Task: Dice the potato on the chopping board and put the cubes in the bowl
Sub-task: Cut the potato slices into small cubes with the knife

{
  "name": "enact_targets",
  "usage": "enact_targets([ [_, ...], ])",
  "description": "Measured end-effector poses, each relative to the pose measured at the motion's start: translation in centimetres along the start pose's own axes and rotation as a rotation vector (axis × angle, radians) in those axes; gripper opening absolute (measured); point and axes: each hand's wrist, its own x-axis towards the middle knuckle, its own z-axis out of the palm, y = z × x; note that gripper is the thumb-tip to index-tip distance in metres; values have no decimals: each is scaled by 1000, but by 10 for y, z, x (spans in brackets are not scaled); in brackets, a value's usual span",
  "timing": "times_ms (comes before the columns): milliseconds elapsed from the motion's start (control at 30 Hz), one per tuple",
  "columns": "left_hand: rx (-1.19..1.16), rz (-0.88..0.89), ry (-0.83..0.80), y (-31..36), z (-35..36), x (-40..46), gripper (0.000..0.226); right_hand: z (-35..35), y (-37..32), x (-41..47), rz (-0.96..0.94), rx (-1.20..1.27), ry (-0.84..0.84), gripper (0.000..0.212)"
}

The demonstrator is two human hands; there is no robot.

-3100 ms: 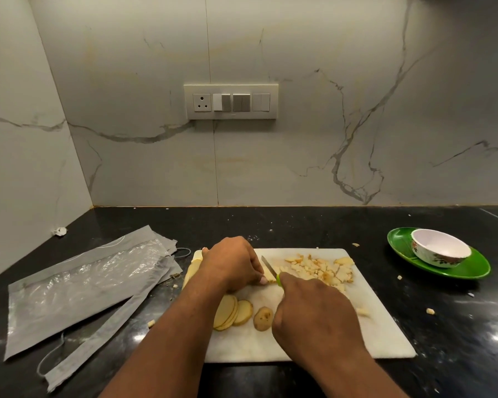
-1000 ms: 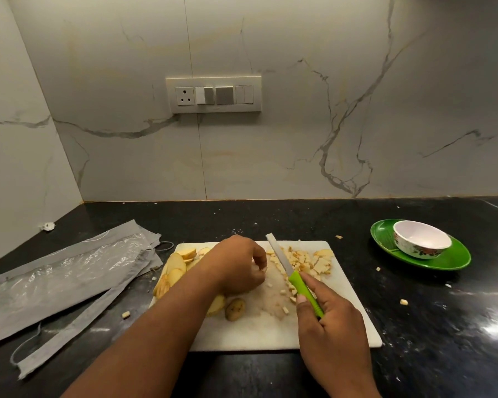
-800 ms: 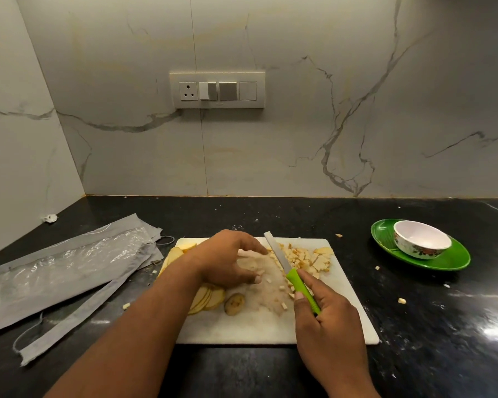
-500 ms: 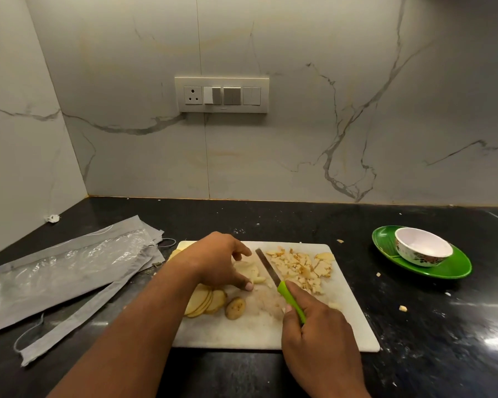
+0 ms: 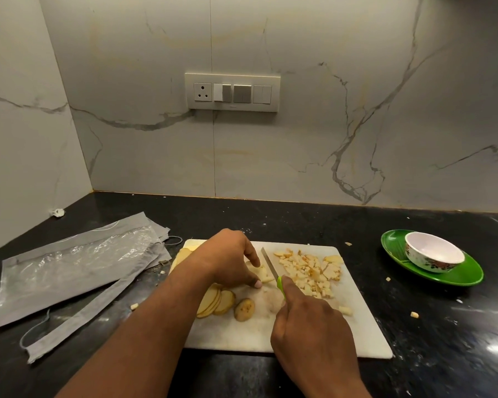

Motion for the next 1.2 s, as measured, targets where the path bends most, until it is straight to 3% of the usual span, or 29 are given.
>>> enact_targets([
  [433, -37, -4, 38, 4, 5, 4, 33, 14, -6, 4, -12, -152, -121, 62],
  [900, 130, -28, 10, 19, 10, 3, 25, -6, -5, -11, -134, -234, -205, 68],
  [1200, 62, -6, 46, 12, 8, -1, 19, -32, -1, -36, -24, -213, -272, 62],
])
